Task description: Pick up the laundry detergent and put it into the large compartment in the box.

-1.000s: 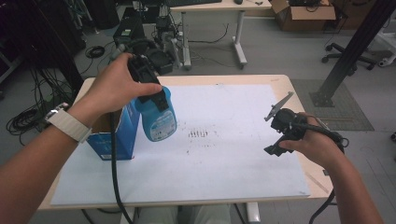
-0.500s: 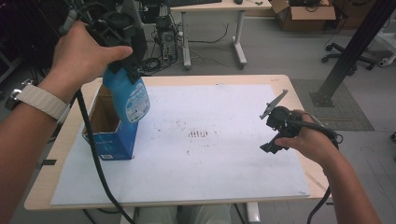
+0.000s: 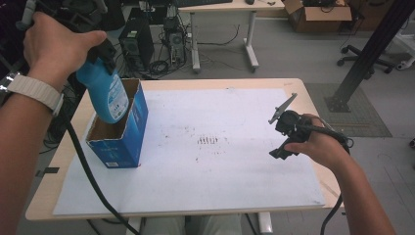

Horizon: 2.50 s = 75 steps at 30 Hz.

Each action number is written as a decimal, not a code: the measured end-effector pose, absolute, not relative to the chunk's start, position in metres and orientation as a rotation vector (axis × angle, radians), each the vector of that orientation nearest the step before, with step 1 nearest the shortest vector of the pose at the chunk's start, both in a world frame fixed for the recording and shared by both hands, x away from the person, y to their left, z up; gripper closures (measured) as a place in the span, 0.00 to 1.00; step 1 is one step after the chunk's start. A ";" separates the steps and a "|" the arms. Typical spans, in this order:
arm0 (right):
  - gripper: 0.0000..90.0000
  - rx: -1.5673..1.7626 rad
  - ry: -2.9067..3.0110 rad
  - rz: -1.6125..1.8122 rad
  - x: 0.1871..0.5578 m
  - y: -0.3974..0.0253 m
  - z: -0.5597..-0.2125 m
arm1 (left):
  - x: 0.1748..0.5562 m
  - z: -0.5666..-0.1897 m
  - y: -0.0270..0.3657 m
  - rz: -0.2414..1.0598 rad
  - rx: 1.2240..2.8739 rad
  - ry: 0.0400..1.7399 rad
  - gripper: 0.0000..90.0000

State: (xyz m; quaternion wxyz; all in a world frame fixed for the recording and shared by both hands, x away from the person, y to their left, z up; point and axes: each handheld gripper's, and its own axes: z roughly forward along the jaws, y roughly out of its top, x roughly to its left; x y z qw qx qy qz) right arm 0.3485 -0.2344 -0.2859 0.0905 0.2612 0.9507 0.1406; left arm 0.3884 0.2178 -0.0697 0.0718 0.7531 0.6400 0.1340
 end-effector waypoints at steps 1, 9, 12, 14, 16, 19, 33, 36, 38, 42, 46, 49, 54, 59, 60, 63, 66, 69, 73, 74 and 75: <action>0.11 0.774 2.826 0.421 0.349 -0.235 -0.286 | 0.389 -0.072 0.220 0.401 2.253 1.937 0.42; 0.11 0.783 2.824 0.417 0.350 -0.237 -0.288 | 0.396 -0.087 0.233 0.423 2.203 2.005 0.42; 0.11 0.787 2.822 0.422 0.350 -0.238 -0.289 | 0.398 -0.095 0.238 0.430 2.185 2.022 0.42; 0.11 0.789 2.822 0.421 0.351 -0.238 -0.289 | 0.400 -0.106 0.242 0.440 2.167 2.023 0.42; 0.11 0.793 2.824 0.420 0.351 -0.238 -0.290 | 0.401 -0.114 0.243 0.438 2.164 2.025 0.42; 0.11 0.789 2.826 0.417 0.352 -0.237 -0.291 | 0.402 -0.123 0.245 0.429 2.163 2.024 0.42; 0.11 0.802 2.827 0.422 0.353 -0.237 -0.296 | 0.411 -0.184 0.245 0.423 2.193 2.023 0.42; 0.11 0.805 2.824 0.422 0.353 -0.238 -0.297 | 0.413 -0.196 0.245 0.410 2.202 2.023 0.42; 0.11 0.804 2.824 0.423 0.353 -0.238 -0.297 | 0.413 -0.200 0.246 0.408 2.201 2.023 0.42; 0.11 0.810 2.822 0.424 0.353 -0.239 -0.297 | 0.415 -0.218 0.247 0.410 2.209 2.016 0.42; 0.11 0.815 2.824 0.421 0.353 -0.239 -0.298 | 0.416 -0.233 0.248 0.413 2.218 2.016 0.42; 0.11 0.818 2.826 0.418 0.354 -0.239 -0.300 | 0.417 -0.240 0.250 0.402 2.221 2.017 0.42; 0.11 0.817 2.828 0.412 0.354 -0.238 -0.299 | 0.417 -0.255 0.251 0.391 2.224 2.008 0.42; 0.11 0.819 2.827 0.411 0.355 -0.237 -0.299 | 0.418 -0.261 0.251 0.380 2.240 2.003 0.42; 0.11 0.819 2.829 0.410 0.355 -0.237 -0.299 | 0.418 -0.263 0.251 0.384 2.246 2.001 0.42; 0.11 0.819 2.830 0.412 0.354 -0.236 -0.300 | 0.418 -0.267 0.251 0.397 2.261 2.000 0.42; 0.11 0.821 2.830 0.408 0.354 -0.237 -0.301 | 0.419 -0.272 0.252 0.390 2.263 2.003 0.42; 0.11 0.825 2.830 0.409 0.354 -0.238 -0.301 | 0.420 -0.276 0.253 0.373 2.257 2.009 0.42; 0.11 0.831 2.830 0.406 0.355 -0.239 -0.302 | 0.420 -0.276 0.253 0.378 2.253 2.007 0.42; 0.11 0.833 2.830 0.409 0.355 -0.240 -0.302 | 0.420 -0.276 0.253 0.377 2.257 2.005 0.42; 0.11 0.833 2.830 0.409 0.355 -0.240 -0.302 | 0.420 -0.276 0.253 0.377 2.257 2.005 0.42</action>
